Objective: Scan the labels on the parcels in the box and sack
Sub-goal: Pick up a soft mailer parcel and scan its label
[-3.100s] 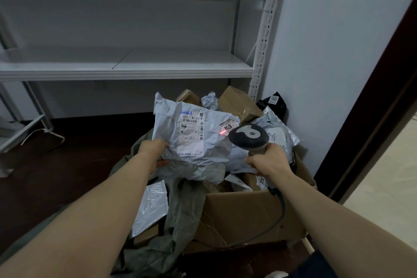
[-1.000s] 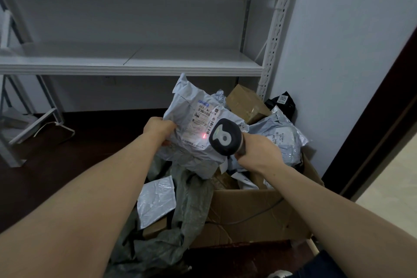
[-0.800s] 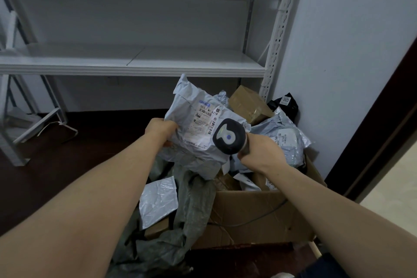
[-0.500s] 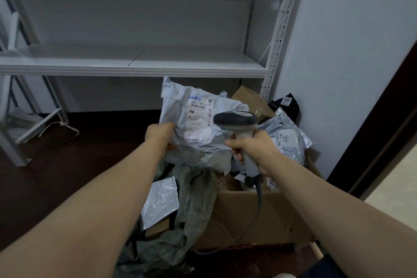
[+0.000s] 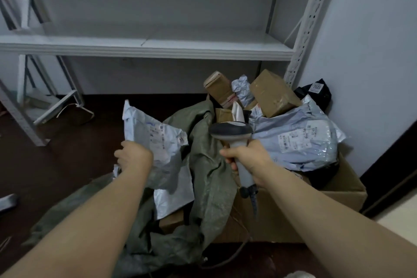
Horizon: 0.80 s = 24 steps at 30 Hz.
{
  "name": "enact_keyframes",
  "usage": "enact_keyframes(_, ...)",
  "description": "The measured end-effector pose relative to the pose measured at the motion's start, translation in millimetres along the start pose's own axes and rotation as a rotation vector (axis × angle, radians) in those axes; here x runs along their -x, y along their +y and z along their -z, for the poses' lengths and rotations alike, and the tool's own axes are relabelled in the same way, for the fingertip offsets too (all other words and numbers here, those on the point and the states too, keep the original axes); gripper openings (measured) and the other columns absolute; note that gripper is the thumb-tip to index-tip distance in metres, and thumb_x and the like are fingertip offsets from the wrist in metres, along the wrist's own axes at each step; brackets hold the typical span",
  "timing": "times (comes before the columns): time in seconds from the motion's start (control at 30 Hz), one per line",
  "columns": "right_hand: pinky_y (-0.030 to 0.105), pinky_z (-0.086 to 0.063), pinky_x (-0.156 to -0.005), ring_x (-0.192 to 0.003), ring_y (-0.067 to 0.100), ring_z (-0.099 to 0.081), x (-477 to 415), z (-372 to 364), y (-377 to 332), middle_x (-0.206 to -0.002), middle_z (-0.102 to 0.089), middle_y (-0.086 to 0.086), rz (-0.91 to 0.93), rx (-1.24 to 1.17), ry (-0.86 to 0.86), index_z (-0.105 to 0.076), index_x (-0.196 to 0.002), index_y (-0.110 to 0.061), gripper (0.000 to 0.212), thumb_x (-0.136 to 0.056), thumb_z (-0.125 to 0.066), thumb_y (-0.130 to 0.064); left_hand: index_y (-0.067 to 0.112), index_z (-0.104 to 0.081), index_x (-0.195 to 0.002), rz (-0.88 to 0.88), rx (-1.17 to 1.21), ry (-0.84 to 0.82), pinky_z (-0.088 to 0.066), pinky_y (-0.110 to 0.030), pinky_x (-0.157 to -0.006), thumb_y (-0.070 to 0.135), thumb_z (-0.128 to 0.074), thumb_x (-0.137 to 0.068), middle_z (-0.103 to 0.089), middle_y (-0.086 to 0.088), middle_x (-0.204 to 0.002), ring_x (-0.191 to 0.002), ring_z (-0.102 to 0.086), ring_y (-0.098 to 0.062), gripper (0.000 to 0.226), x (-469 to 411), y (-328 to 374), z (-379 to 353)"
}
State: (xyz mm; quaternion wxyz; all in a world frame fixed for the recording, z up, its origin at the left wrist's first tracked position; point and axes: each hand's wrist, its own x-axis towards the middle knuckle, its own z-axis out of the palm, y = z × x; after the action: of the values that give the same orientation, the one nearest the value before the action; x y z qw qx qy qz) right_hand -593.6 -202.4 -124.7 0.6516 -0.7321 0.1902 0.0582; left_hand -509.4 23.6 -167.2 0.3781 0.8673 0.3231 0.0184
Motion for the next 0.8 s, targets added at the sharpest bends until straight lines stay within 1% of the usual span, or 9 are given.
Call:
enact_keyframes(0.13, 0.023, -0.037, -0.044, -0.040, 0.014, -0.042, -25, -6, 14, -0.054, -0.053, 0.006, -0.070, -0.010, -0.011, -0.057, -0.079, -0.006, 0.014, -0.083, -0.070, -0.005, 0.008, -0.024, -0.147, -0.103, -0.097, -0.100, -0.030, -0.047, -0.105, 0.009, -0.045, -0.095, -0.027, -0.027, -0.141, -0.124, -0.038, -0.044, 0.056, -5, 1, -40)
enact_keyframes(0.23, 0.024, -0.037, -0.046, -0.042, 0.014, -0.043, -41, -5, 24, -0.056, -0.053, 0.007, -0.102, -0.020, 0.004, -0.057, -0.077, -0.007, 0.014, -0.084, -0.069, -0.004, 0.006, -0.033, -0.144, -0.224, -0.108, -0.419, -0.043, -0.041, -0.099, 0.015, -0.043, -0.099, -0.041, -0.025, -0.141, -0.125, -0.046, -0.040, 0.048, -4, 6, -75)
enact_keyframes(0.33, 0.026, -0.039, -0.047, -0.044, 0.016, -0.044, -55, 2, 34, -0.058, -0.054, 0.008, -0.135, -0.037, 0.024, -0.058, -0.080, -0.005, 0.012, -0.084, -0.069, -0.005, 0.002, -0.047, -0.136, -0.052, 0.066, -0.737, -0.055, -0.032, -0.070, 0.013, -0.041, -0.100, -0.054, -0.020, -0.132, -0.095, -0.061, -0.030, 0.038, 14, 7, -112)
enact_keyframes(0.37, 0.026, -0.039, -0.048, -0.045, 0.017, -0.045, -58, 5, 38, -0.058, -0.054, 0.008, -0.147, -0.053, 0.035, -0.058, -0.081, -0.004, 0.011, -0.084, -0.069, -0.004, 0.001, -0.049, -0.134, 0.014, 0.075, -0.789, -0.055, -0.031, -0.069, 0.017, -0.041, -0.100, -0.057, -0.020, -0.128, -0.086, -0.060, -0.027, 0.037, 21, 6, -119)
enact_keyframes(0.43, 0.026, -0.040, -0.048, -0.044, 0.017, -0.045, -62, 15, 44, -0.057, -0.055, 0.008, -0.163, -0.074, 0.053, -0.058, -0.079, -0.004, 0.012, -0.084, -0.069, -0.005, -0.003, -0.055, -0.122, 0.178, 0.111, -0.880, -0.051, -0.037, -0.076, 0.030, -0.043, -0.101, -0.062, -0.020, -0.110, -0.086, -0.058, -0.029, 0.041, 32, 3, -125)
enact_keyframes(0.53, 0.025, -0.040, -0.046, -0.043, 0.016, -0.045, -64, 32, 52, -0.055, -0.055, 0.008, -0.179, -0.082, 0.085, -0.057, -0.072, -0.004, 0.017, -0.084, -0.069, -0.004, -0.004, -0.053, -0.099, 0.308, 0.065, -0.863, -0.046, -0.042, -0.078, 0.036, -0.045, -0.100, -0.056, -0.014, -0.087, -0.084, -0.053, -0.032, 0.040, 36, -8, -124)
enact_keyframes(0.63, 0.023, -0.040, -0.044, -0.043, 0.016, -0.046, -62, 47, 58, -0.055, -0.056, 0.008, -0.205, -0.130, 0.127, -0.059, -0.071, -0.003, 0.016, -0.083, -0.070, -0.005, -0.001, -0.051, -0.089, 0.282, -0.066, -0.813, -0.048, -0.037, -0.063, 0.024, -0.050, -0.099, -0.053, -0.012, -0.081, -0.070, -0.051, -0.029, 0.027, 35, -7, -122)
enact_keyframes(0.7, 0.022, -0.041, -0.042, -0.041, 0.015, -0.047, -60, 56, 61, -0.054, -0.056, 0.008, -0.210, -0.152, 0.152, -0.061, -0.072, -0.002, 0.015, -0.083, -0.070, -0.006, 0.002, -0.050, -0.093, 0.212, -0.137, -0.778, -0.046, -0.031, -0.052, 0.020, -0.053, -0.096, -0.052, -0.012, -0.079, -0.066, -0.051, -0.025, 0.019, 29, 2, -116)
enact_keyframes(0.8, 0.021, -0.040, -0.042, -0.041, 0.014, -0.047, -54, 65, 60, -0.054, -0.056, 0.007, -0.195, -0.169, 0.157, -0.061, -0.075, -0.003, 0.012, -0.083, -0.069, -0.006, 0.002, -0.053, -0.100, -0.060, -0.363, -0.728, -0.051, -0.037, -0.065, 0.017, -0.053, -0.093, -0.059, -0.017, -0.086, -0.070, -0.056, -0.028, 0.017, 20, 16, -105)
